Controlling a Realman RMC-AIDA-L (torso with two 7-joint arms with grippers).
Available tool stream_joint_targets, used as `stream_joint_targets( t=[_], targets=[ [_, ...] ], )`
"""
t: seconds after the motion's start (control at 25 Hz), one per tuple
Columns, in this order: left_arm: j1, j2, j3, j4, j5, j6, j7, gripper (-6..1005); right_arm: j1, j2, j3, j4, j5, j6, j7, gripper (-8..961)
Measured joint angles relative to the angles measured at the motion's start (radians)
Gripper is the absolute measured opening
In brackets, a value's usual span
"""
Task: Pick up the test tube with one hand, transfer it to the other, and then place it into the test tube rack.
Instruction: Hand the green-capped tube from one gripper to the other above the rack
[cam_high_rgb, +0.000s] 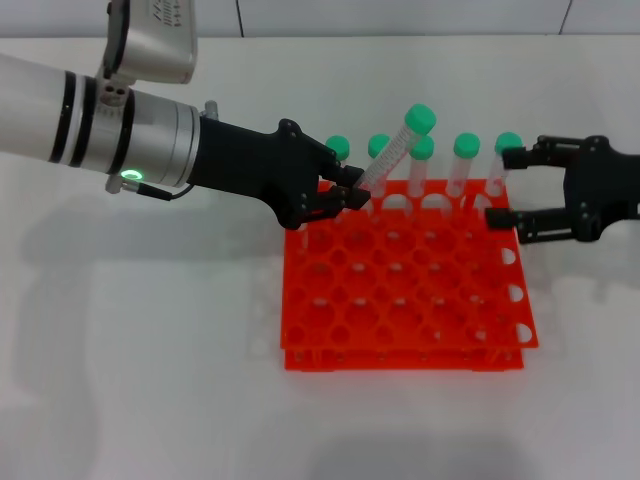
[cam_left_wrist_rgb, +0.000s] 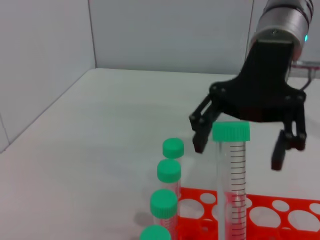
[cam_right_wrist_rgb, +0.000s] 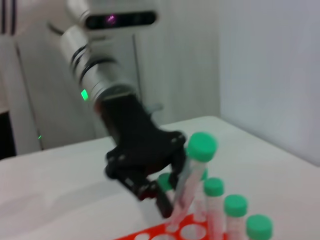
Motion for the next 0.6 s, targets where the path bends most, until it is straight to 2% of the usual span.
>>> stream_joint_targets(
  t=[0.2,0.36,0.48,0.6],
  targets=[
    [-0.001,-0.003,0.001,0.000,-0.001,-0.017,0.003,226,0.004,0.005,0.072,0.008,0.021,-0.028,0.028,856],
    [-0.003,-0.006,0.001,0.000,0.001,-0.024,0.004,228,0.006,0.011,0.085,0.033,0.068,-0.056,0.036,855],
    [-0.007,-0.007,0.002,0.000,0.003,-0.025,0.006,230,0.015,0.019,0.085,0.068,0.095,-0.067,0.034,855],
    [-0.008,-0.008,0.002,0.000,0.004,-0.025,0.012,231,0.021,0.040,0.086,0.110,0.127,-0.060,0.012,855]
  ],
)
